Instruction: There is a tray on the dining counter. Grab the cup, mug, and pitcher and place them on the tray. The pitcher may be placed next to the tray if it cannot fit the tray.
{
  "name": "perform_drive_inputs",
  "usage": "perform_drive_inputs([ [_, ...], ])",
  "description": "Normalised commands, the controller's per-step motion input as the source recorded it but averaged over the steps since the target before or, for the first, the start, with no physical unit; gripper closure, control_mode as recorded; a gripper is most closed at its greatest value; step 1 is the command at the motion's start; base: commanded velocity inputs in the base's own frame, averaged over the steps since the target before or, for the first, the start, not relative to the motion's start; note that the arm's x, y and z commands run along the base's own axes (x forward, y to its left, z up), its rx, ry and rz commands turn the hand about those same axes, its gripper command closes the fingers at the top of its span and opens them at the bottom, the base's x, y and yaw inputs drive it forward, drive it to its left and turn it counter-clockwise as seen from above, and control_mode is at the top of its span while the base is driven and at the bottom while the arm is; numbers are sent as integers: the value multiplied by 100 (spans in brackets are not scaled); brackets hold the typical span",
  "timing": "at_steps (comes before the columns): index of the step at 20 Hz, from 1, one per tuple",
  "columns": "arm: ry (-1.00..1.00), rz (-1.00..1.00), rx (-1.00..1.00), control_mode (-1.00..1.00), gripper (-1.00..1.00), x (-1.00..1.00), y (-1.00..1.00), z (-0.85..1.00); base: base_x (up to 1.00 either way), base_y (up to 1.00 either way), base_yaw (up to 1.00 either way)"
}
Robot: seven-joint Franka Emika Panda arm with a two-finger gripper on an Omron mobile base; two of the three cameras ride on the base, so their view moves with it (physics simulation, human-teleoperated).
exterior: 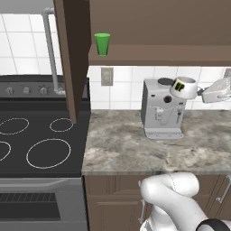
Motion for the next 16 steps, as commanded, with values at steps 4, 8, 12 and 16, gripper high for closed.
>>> perform_drive_inputs([
  [4, 0, 5, 0, -100, 100, -16, 22, -26, 0, 0, 0],
  [8, 0, 1, 0, -100, 100, -2, 15, -16, 0, 0, 0],
  [12, 0, 0, 0, -100, 100, 0, 0, 0, 0, 0, 0],
  [16, 0, 0, 0, -100, 100, 0, 0, 0, 0, 0, 0],
])
